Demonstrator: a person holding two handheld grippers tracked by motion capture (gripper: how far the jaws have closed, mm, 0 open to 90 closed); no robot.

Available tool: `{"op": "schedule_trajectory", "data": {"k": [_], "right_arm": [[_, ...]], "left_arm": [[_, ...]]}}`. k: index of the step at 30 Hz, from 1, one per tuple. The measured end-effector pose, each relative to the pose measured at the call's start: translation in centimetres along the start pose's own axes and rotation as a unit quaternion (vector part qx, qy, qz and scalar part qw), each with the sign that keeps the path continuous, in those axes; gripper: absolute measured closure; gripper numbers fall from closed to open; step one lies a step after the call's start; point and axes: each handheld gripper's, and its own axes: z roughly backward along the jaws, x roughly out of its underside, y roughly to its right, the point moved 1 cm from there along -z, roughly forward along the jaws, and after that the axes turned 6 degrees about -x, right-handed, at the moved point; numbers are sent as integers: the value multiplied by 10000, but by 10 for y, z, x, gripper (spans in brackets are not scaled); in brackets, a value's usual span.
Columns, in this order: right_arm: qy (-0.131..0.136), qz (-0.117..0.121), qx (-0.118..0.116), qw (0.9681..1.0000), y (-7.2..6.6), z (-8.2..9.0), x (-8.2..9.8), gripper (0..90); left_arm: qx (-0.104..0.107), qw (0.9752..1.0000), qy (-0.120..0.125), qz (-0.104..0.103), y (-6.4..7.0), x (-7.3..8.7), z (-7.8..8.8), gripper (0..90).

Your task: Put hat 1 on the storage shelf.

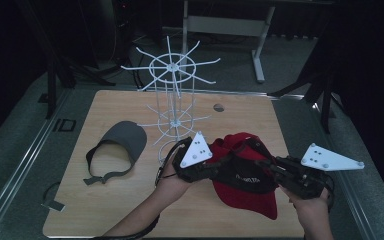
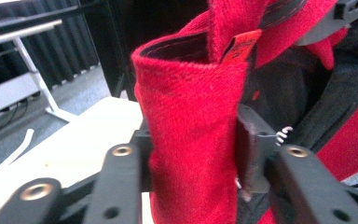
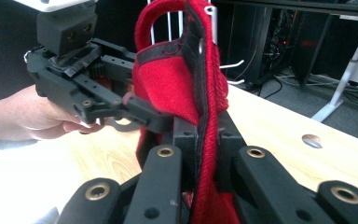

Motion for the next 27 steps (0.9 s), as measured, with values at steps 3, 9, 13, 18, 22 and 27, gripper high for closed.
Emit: {"op": "schedule_trajectory", "data": {"k": [3,9,13,18,22,27], "right_arm": [[-14,-16,6,10000,1,0,2,837],[-4,-73,34,10000,4,2,6,837],[-5,-163,93,9998,8,3,12,836],[-8,-303,126,9995,12,4,25,830],[7,-472,108,9988,16,6,36,813],[-78,-561,75,9984,15,9,48,800]], "left_arm": [[-99,9999,-104,70,1,-1,-4,785],[-299,9993,-169,136,1,-2,-7,859],[-475,9986,-78,197,0,-4,-6,867],[-529,9985,-72,110,3,-11,-6,869],[-566,9983,-25,101,5,-14,-6,871],[-593,9982,-10,46,11,-16,-7,874]]}}
